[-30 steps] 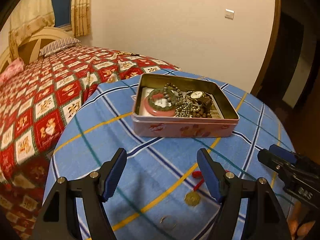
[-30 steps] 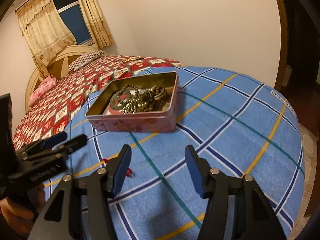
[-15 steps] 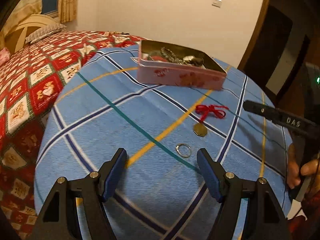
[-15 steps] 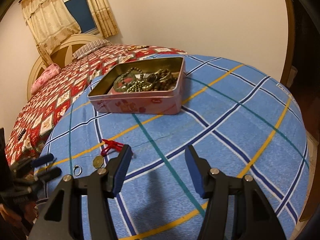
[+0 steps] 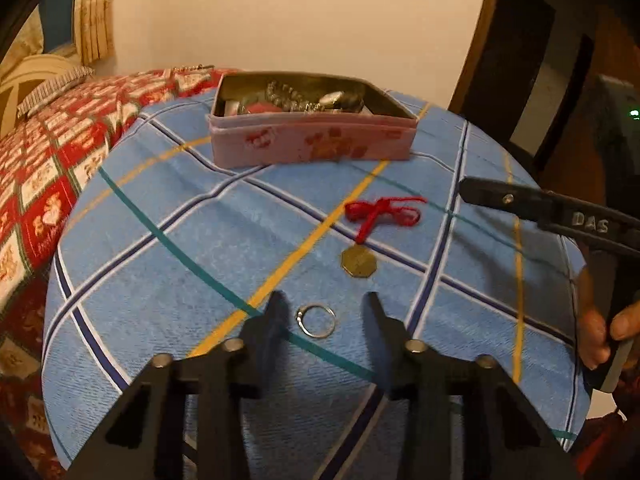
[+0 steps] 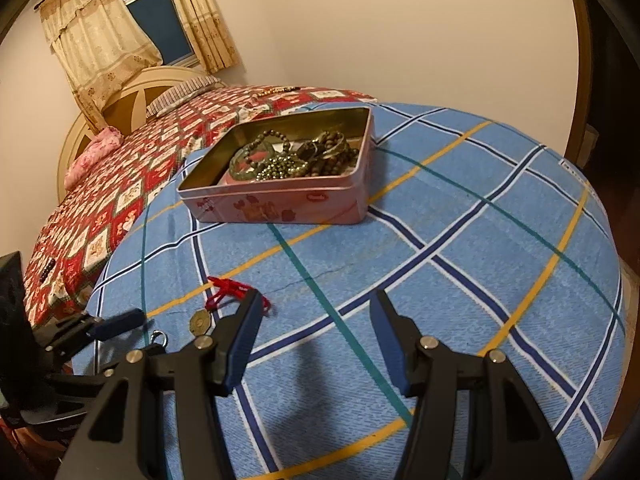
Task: Organize jewelry
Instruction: 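Withdraw both tools back over the red tassel, coin and ring, then grasp the small ring with the left tool while the right tool grasps the red tassel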
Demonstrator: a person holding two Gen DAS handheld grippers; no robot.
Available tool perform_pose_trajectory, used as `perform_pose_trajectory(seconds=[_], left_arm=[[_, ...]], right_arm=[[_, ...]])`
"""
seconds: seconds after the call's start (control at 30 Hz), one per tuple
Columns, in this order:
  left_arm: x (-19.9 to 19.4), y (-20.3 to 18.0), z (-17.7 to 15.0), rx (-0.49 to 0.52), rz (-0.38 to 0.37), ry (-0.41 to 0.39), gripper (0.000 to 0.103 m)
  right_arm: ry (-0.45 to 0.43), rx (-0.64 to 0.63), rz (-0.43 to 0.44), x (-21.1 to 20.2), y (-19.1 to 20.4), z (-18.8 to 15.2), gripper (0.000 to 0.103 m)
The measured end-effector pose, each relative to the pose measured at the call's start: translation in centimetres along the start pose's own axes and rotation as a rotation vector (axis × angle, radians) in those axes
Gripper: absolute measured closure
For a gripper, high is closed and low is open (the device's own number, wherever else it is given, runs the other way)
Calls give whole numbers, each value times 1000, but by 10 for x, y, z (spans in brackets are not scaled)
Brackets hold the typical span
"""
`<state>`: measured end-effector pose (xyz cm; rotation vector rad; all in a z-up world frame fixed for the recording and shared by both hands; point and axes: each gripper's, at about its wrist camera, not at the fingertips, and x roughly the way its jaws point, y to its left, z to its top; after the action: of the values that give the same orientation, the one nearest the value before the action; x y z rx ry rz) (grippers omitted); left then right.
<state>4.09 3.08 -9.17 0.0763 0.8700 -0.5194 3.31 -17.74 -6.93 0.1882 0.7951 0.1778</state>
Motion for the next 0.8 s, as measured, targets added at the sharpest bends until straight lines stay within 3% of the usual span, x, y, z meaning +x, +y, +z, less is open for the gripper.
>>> perform_pose_trajectory(seconds=[0.23,0.33,0.53,0.8], left_arm=[[2,-12,-2,72,54,20,66],[0,-12,-5,87,61,14,83],[-3,-7,-5,70,33,-8,82],[-41,-9,12,108,3,-206,82]], right_arm=[[-11,-17,-2,-3,2,2,44],[-11,-21,-2,-3,3,2,44],[-10,-19,1,-3,3,2,44],[-12,-58,4,-2,8,6,44]])
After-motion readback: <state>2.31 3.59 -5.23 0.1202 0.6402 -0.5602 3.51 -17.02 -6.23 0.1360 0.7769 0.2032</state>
